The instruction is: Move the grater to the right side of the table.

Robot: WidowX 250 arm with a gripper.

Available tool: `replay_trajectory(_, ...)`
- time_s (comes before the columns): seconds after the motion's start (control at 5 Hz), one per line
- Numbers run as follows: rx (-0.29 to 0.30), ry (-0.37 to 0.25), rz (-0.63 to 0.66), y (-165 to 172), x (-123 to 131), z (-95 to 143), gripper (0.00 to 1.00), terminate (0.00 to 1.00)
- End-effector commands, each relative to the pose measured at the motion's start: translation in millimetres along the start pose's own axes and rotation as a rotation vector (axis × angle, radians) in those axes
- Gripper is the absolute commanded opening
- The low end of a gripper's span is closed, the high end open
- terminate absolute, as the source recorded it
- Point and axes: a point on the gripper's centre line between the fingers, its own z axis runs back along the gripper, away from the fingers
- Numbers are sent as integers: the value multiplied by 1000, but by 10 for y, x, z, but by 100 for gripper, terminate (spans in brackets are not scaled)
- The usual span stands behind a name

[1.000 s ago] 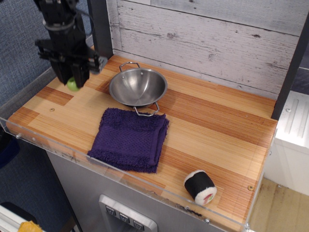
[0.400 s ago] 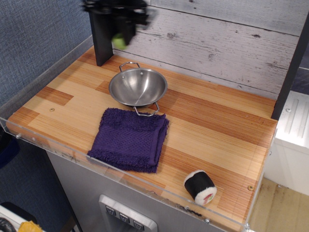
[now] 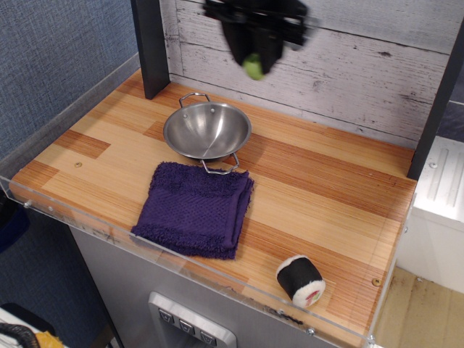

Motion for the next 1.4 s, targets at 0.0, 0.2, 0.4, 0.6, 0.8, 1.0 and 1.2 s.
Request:
replay_trajectory(0.0,-90,-18,-78,-526,-163,52,0,0)
replay_trajectory(0.2,-115,35,-76,-772,-249,-73,0,0)
replay_trajectory(0.4,-126,77,-16,-946,-277,-193,0,0)
replay_trajectory(0.6,-142,105,36,-1105,-276,-340,0,0)
replay_trajectory(0.8,-137,147,86,-1165,-343,-506,0,0)
replay_trajectory(1.0,-124,178,138,-1205,-406,-695,0,0)
replay_trajectory(1.2,-103,210,162,-1195,-427,-866,0,0)
